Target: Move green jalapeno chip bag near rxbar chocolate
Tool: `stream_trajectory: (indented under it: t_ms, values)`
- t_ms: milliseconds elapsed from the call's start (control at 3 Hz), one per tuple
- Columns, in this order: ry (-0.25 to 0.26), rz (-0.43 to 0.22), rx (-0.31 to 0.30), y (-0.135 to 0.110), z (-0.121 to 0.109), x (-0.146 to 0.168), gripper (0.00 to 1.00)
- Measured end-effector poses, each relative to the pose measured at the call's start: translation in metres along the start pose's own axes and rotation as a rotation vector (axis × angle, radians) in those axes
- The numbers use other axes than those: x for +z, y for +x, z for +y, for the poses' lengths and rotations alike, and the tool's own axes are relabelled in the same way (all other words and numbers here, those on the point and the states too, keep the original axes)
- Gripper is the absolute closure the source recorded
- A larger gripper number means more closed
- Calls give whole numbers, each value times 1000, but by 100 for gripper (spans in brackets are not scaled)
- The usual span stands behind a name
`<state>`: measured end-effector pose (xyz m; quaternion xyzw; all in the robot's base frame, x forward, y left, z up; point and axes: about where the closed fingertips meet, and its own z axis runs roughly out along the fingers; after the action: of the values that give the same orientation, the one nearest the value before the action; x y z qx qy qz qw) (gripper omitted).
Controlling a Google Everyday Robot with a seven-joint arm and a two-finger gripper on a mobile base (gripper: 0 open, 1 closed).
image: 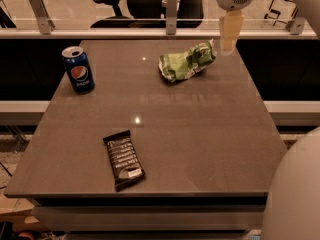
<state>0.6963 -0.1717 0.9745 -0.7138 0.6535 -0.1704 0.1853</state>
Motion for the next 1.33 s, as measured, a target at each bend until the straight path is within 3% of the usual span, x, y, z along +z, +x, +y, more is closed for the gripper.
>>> stream_trajectory:
  t_ms: [667,1333]
  values:
    - [-48,-46,19,-16,16,37,0]
    - [-94,-134,-7,-47,29,78,0]
